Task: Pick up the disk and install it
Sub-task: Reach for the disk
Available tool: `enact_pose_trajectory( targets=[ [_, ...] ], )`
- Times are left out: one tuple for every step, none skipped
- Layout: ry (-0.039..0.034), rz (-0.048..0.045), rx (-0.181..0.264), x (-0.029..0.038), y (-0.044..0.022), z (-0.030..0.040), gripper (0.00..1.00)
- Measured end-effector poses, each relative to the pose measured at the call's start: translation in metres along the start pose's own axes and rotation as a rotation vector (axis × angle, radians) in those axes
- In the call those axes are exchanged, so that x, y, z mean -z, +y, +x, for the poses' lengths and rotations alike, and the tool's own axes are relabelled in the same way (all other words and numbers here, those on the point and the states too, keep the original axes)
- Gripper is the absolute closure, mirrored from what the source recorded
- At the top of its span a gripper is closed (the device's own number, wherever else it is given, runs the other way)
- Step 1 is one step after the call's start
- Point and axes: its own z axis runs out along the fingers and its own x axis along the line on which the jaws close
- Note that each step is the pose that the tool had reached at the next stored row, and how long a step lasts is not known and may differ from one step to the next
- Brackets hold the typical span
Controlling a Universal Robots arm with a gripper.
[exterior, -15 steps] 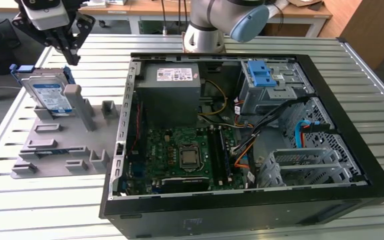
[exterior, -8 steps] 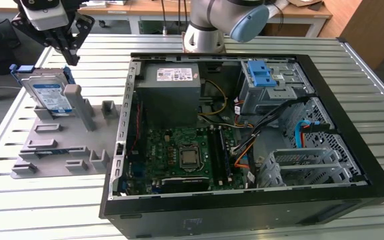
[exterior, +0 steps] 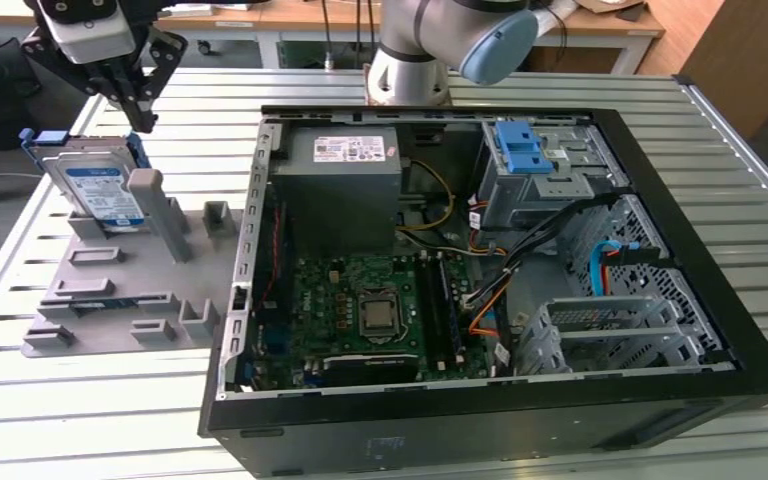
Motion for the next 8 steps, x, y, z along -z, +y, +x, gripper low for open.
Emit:
enact_pose_trajectory(
  targets=[
    [0.0001, 0.0, 0.0, -0.0001, 0.0, 0.0001, 0.89],
    [0.0002, 0.0, 0.0, -0.0001, 0.0, 0.0002, 0.89],
    [0.0002, 0.0, 0.0, -0.0003, 0.0, 0.0003, 0.89],
    [0.0002, -0.0001, 0.0, -0.0004, 0.0, 0.0005, 0.89],
    [0.0003, -0.0001, 0.0, -0.0005, -0.0001, 0.0009, 0.89],
    [0.0006, 0.0, 0.0, -0.0006, -0.0001, 0.0013, 0.89],
    [0.0008, 0.0001, 0.0, -0.0007, 0.0, 0.0019, 0.89],
    [0.001, 0.0001, 0.0, -0.0008, 0.0001, 0.0027, 0.89]
  ],
)
